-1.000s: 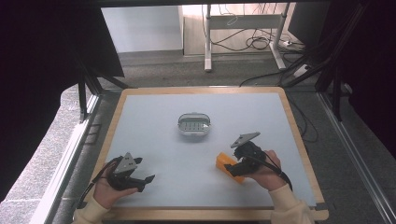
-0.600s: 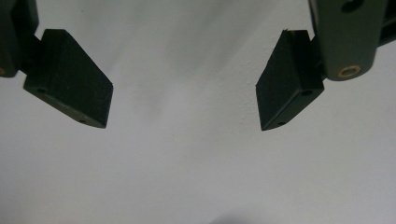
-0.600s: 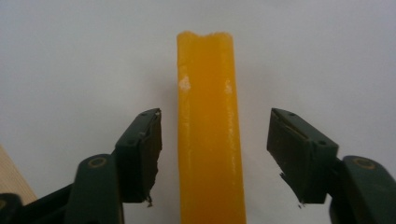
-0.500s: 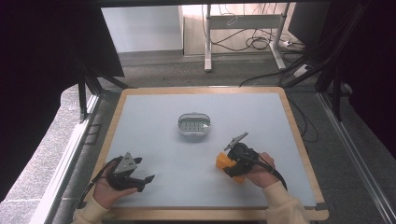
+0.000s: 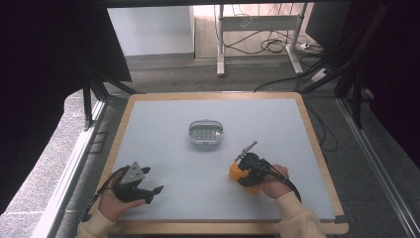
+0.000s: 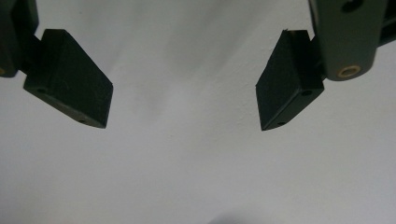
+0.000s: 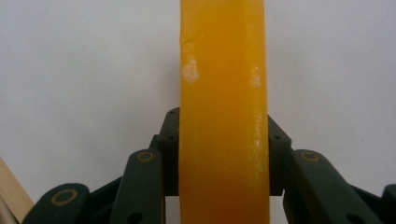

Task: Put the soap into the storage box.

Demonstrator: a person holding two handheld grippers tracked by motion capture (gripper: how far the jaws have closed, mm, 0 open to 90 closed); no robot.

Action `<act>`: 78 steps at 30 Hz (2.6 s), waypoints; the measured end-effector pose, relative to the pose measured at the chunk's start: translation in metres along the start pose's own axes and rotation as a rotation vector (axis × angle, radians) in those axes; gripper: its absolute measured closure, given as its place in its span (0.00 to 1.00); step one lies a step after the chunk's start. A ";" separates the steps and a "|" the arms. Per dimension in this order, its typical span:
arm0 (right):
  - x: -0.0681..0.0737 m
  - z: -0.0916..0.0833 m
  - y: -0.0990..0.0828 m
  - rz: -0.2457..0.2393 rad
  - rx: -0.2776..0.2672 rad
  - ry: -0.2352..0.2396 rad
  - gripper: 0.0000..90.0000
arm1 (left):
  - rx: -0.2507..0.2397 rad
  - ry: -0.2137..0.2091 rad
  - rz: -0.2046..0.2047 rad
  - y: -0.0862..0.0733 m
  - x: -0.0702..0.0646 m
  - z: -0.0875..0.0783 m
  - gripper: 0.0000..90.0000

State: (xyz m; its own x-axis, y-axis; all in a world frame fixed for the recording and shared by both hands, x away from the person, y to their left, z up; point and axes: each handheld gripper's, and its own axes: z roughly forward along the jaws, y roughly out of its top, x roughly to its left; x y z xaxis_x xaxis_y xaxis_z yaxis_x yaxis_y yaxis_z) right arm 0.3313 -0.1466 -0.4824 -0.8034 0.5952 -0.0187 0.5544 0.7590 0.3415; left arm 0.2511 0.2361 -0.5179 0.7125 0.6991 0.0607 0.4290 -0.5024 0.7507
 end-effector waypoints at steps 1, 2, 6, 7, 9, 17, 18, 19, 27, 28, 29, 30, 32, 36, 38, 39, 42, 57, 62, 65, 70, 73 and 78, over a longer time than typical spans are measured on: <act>0.000 0.000 0.000 -0.004 0.004 0.004 0.68 | -0.003 0.002 -0.003 0.000 0.000 0.000 0.21; 0.000 -0.001 0.001 -0.008 0.015 0.007 0.69 | -0.006 0.004 -0.005 0.000 0.001 -0.001 0.21; 0.000 -0.007 0.001 -0.010 -0.005 0.007 0.69 | -0.006 0.002 -0.007 0.000 0.001 -0.001 0.21; 0.000 -0.010 0.001 -0.011 -0.012 0.003 0.69 | -0.007 0.002 -0.008 0.000 0.001 -0.001 0.21; 0.001 -0.014 0.001 -0.017 -0.026 -0.005 0.69 | -0.004 0.002 -0.005 0.000 0.001 -0.001 0.21; 0.003 -0.027 0.001 -0.039 -0.080 -0.004 0.69 | -0.003 0.002 -0.006 -0.001 0.002 -0.001 0.21; 0.003 -0.027 0.001 -0.039 -0.080 -0.004 0.69 | -0.003 0.002 -0.006 -0.001 0.002 -0.001 0.21; 0.005 -0.030 0.001 -0.046 -0.096 0.013 0.69 | -0.004 0.003 -0.007 -0.001 0.002 -0.001 0.21; 0.007 -0.038 0.003 -0.073 -0.127 -0.007 0.69 | 0.005 0.011 -0.006 -0.001 0.002 -0.002 0.21; 0.008 -0.039 0.003 -0.071 -0.130 -0.005 0.69 | 0.005 0.011 -0.006 -0.001 0.002 -0.002 0.21; 0.007 -0.040 0.003 -0.075 -0.133 -0.004 0.69 | -0.001 0.013 -0.010 -0.001 0.002 -0.003 0.21; 0.007 -0.040 0.003 -0.075 -0.133 -0.004 0.69 | -0.001 0.013 -0.010 -0.001 0.002 -0.003 0.21; 0.006 -0.043 0.005 -0.071 -0.150 0.006 0.69 | -0.001 0.014 -0.009 -0.001 0.002 -0.003 0.21; 0.003 -0.046 0.010 -0.078 -0.158 0.002 0.69 | 0.003 0.008 -0.004 -0.001 0.002 -0.001 0.21; 0.001 -0.047 0.014 -0.080 -0.167 -0.011 0.69 | 0.004 0.003 -0.004 -0.002 0.001 0.000 0.21; 0.000 -0.048 0.017 -0.081 -0.169 -0.012 0.69 | 0.003 0.001 -0.004 -0.002 0.001 -0.001 0.21; -0.001 -0.049 0.022 -0.092 -0.172 -0.014 0.69 | -0.002 -0.001 -0.006 -0.002 0.000 -0.001 0.21; -0.011 -0.056 0.039 -0.105 -0.194 -0.020 0.69 | -0.003 -0.002 -0.010 -0.001 0.000 -0.001 0.21; -0.015 -0.055 0.047 -0.096 -0.210 -0.024 0.69 | -0.005 -0.001 -0.011 -0.001 0.000 -0.001 0.21; -0.019 -0.053 0.054 -0.093 -0.205 0.009 0.69 | -0.001 -0.003 -0.009 -0.001 0.000 -0.001 0.21; -0.022 -0.052 0.061 -0.104 -0.193 0.006 0.69 | -0.002 -0.004 -0.010 -0.001 0.001 -0.001 0.21; -0.024 -0.051 0.066 -0.108 -0.189 -0.003 0.69 | 0.001 -0.004 -0.005 -0.001 0.001 -0.001 0.21; -0.025 -0.049 0.075 -0.125 -0.195 -0.009 0.69 | 0.003 -0.008 -0.008 -0.001 0.002 -0.001 0.21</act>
State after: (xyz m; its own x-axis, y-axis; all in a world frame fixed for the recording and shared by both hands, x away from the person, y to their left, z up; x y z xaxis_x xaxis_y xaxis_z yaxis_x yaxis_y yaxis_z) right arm 0.3824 -0.1176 -0.4101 -0.8607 0.5028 -0.0806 0.3975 0.7623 0.5107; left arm 0.2513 0.2383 -0.5183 0.7132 0.6992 0.0493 0.4363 -0.4979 0.7495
